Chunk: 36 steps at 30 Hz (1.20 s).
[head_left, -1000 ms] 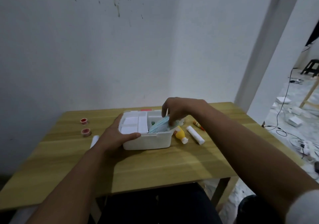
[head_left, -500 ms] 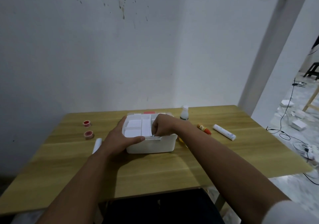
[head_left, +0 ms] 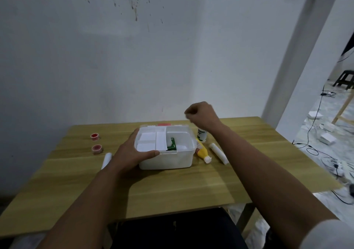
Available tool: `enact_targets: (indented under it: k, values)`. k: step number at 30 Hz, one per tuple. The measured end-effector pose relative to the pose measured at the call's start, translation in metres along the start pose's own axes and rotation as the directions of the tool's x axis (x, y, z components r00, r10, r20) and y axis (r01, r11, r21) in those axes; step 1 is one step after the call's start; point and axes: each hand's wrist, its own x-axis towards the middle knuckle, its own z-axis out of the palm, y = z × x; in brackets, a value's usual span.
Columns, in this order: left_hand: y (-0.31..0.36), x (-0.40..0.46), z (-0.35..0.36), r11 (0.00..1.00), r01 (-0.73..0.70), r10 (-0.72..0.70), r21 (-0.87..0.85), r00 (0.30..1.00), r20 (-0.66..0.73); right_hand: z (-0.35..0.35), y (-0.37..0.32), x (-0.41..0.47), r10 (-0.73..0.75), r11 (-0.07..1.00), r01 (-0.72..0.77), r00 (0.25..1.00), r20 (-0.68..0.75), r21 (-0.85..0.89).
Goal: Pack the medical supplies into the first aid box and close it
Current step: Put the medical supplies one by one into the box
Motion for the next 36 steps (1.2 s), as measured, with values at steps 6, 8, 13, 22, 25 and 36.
enact_targets:
  k: [6, 8, 13, 22, 25, 36]
  values:
    - [-0.001, 0.000, -0.001, 1.000, -0.001, 0.001, 0.007, 1.000, -0.012, -0.005, 0.046, 0.006, 0.170, 0.948, -0.181, 0.983, -0.064, -0.262]
    - [0.000, 0.000, 0.001, 1.000, -0.001, 0.001, 0.009, 1.000, -0.006, 0.001, 0.057, 0.003, 0.185, 0.953, -0.188, 0.982, -0.033, -0.238]
    - [-0.001, 0.002, 0.001, 1.000, -0.009, 0.009, -0.010, 1.000, -0.001, 0.007, 0.067, -0.004, 0.121, 0.973, -0.146, 0.983, -0.141, -0.177]
    - [-0.005, 0.004, -0.001, 0.999, 0.016, -0.017, 0.035, 1.000, 0.014, -0.034, 0.019, 0.017, -0.028, 0.998, 0.009, 0.957, -0.290, -0.066]
    - [-0.007, 0.005, -0.001, 0.999, 0.016, -0.017, 0.035, 1.000, 0.015, -0.039, -0.002, 0.023, -0.045, 0.998, 0.051, 0.979, -0.197, 0.022]
    - [-0.003, 0.003, 0.001, 1.000, -0.011, 0.011, -0.001, 1.000, 0.019, 0.027, -0.008, -0.001, -0.034, 0.983, 0.058, 0.989, 0.142, -0.173]
